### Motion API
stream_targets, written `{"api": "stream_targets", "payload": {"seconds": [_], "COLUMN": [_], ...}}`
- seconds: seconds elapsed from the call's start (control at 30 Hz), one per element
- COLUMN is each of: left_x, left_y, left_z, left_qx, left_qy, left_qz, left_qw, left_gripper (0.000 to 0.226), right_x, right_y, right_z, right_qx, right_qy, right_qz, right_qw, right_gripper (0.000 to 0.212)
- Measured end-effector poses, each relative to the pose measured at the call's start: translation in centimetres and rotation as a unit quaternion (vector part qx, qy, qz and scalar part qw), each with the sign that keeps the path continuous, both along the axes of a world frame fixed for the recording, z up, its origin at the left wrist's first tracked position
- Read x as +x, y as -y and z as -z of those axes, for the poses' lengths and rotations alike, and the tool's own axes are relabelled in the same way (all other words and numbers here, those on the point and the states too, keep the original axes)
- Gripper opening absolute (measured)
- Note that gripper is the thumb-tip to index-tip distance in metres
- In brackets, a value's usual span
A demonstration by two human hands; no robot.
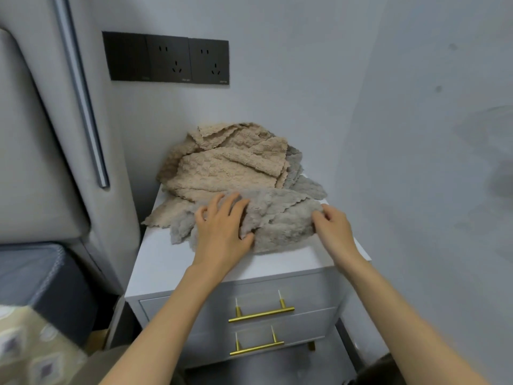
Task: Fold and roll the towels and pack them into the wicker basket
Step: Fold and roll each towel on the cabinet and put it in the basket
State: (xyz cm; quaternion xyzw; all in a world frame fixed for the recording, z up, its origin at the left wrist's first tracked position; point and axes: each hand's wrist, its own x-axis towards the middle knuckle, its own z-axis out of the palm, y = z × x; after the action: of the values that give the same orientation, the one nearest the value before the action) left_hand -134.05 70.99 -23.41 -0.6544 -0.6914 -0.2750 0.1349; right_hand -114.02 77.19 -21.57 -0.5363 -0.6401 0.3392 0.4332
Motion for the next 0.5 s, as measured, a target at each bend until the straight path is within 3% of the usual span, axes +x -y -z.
{"api": "stream_targets", "payload": {"seconds": [0.07,0.17,0.27,0.37,0.5], "left_x": [1.3,3.3,5.2,6.3,7.0], "left_y": [0.1,0.5,0.7,0.9,0.7], "left_z": [-0.2,-0.6,-1.1,-1.5,-2.0], "left_qx": [0.015,0.008,-0.020,-0.035,-0.061], "left_qy": [0.023,0.149,0.315,0.416,0.521], "left_qz": [0.034,0.110,0.197,0.224,0.139], "left_qw": [0.999,0.983,0.928,0.881,0.840], "left_gripper": [0.040,0.012,0.028,0.034,0.031], "right_x": [1.6,3.7,5.6,6.8,8.6], "right_y": [-0.5,-0.5,-0.2,0.3,1.4], "right_z": [-0.2,-1.0,-1.9,-2.6,-4.0], "right_qx": [-0.036,-0.078,-0.106,-0.130,-0.139], "right_qy": [-0.053,-0.153,-0.260,-0.327,-0.271], "right_qz": [0.024,0.044,0.045,0.028,-0.036], "right_qw": [0.998,0.984,0.959,0.936,0.952], "right_gripper": [0.015,0.027,0.025,0.007,0.018]}}
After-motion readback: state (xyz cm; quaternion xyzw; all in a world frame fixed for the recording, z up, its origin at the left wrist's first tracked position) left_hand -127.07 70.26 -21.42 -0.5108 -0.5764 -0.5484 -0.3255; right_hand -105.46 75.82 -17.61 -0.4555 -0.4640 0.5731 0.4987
